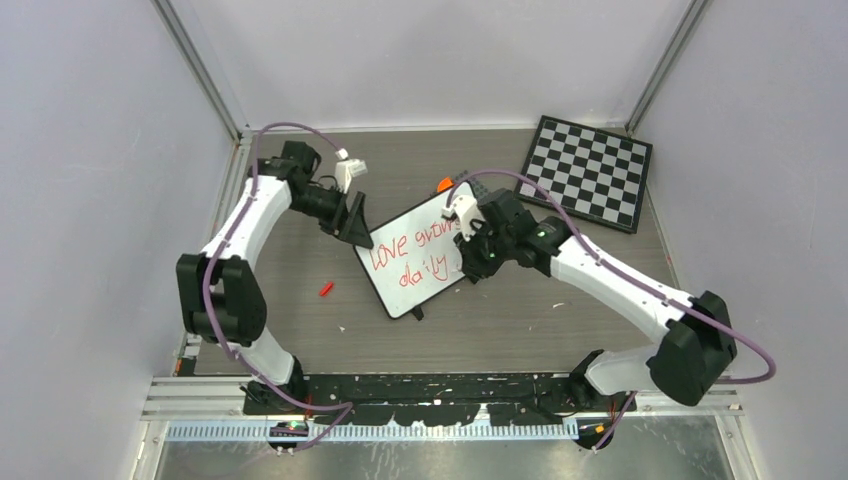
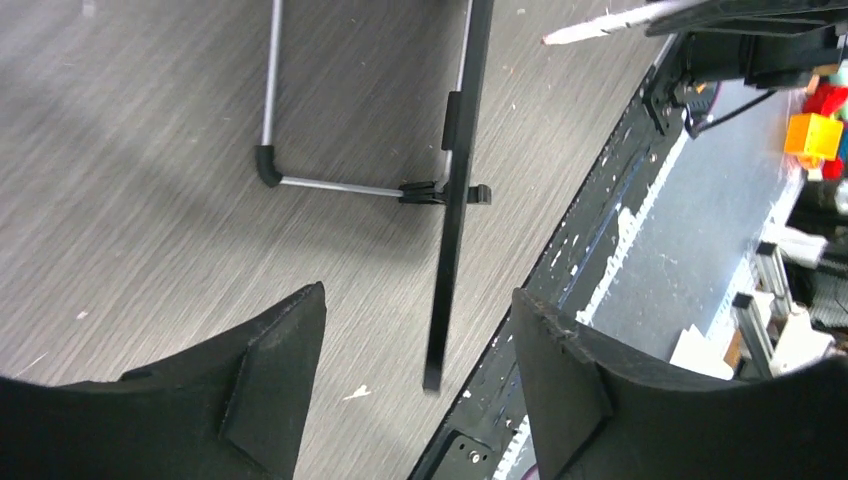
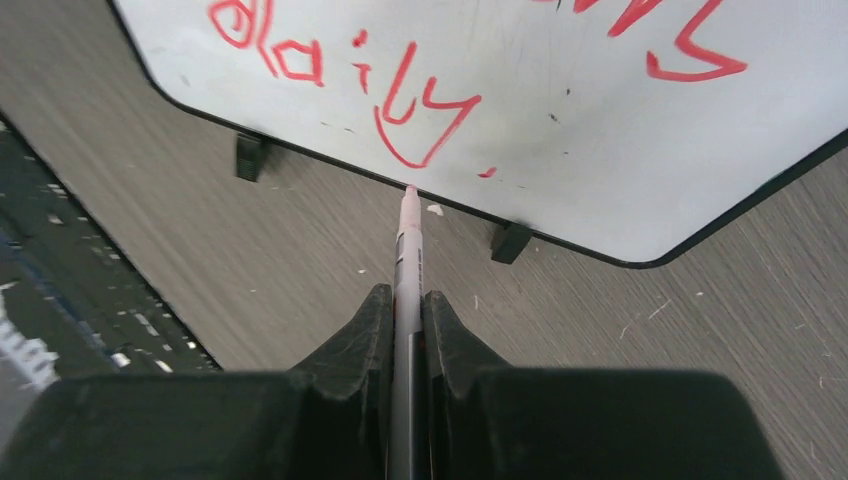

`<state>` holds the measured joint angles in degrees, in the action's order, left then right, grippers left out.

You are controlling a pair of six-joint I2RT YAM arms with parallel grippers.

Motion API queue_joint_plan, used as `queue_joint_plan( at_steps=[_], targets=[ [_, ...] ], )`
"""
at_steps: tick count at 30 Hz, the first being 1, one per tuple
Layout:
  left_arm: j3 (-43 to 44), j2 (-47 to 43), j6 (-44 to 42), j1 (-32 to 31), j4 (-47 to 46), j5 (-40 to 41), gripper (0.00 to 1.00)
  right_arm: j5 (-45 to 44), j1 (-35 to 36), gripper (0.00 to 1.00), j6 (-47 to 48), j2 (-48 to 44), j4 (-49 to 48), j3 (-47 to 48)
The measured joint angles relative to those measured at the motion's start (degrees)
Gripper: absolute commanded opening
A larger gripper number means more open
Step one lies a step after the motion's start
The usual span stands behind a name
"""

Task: Write a sentence on the whiteboard
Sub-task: Write a sentence on the whiteboard, then pick up the pen cap from the center of the board.

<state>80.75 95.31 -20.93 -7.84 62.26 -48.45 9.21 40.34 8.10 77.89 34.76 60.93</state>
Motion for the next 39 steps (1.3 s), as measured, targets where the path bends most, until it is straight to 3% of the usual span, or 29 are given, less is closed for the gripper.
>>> queue_joint_plan(
  at_steps=[3, 8, 11, 14, 22, 29, 39],
  targets=[
    [1.6, -3.8, -0.1, 3.0, 0.9, -0.2, 0.74, 4.4, -2.4, 0.0, -1.2, -3.3, 0.9, 0.8],
    [1.3, -13.9, -4.1, 15.4, 2.8, -1.2, 0.71, 9.2, -7.6, 0.0, -3.0, -7.6, 2.1, 0.8],
    [-3.6, -18.6, -8.7, 23.8, 3.2, -0.8, 0.62, 12.6, -10.1, 0.0, -4.3, -9.0, 3.3, 0.8],
    [-10.3, -19.1, -12.5, 27.0, 2.9, 1.3, 0.57, 15.7, -11.4, 0.0, -5.6, -9.3, 4.1, 0.8],
    [-26.7, -15.7, -16.4, 22.6, -7.3, 14.1, 0.55, 19.0, -12.2, 0.0, -9.0, -9.2, 5.2, 2.8],
    [-32.5, -12.3, -18.2, 17.9, -16.5, 21.3, 0.52, 20.0, -12.3, 0.0, -10.9, -8.2, 5.6, 5.0],
    [-36.4, -11.6, -18.8, 12.5, -24.1, 24.2, 0.49, 19.8, -12.3, 0.0, -11.4, -5.5, 5.9, 5.2]
  ],
)
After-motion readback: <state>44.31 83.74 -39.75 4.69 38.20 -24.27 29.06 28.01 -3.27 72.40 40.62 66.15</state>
